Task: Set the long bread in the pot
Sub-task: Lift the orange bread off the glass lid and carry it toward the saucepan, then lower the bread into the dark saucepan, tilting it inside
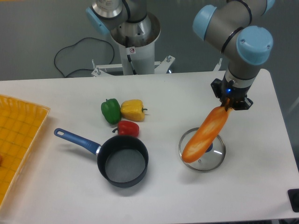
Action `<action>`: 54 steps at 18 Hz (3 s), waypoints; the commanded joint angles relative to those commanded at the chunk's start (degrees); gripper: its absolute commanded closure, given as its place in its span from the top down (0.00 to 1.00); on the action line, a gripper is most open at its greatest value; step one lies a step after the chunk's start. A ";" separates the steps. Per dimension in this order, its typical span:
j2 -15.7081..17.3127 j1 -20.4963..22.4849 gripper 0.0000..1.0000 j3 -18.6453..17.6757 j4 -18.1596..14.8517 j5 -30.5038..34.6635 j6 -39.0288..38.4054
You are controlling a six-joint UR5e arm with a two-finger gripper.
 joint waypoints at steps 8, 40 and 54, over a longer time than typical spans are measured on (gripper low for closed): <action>0.79 -0.26 0.00 -0.70 -0.17 0.00 -0.18; 8.09 -20.48 0.00 -9.67 -4.40 1.40 -24.43; 0.80 -24.26 0.03 -8.53 1.05 7.11 -29.53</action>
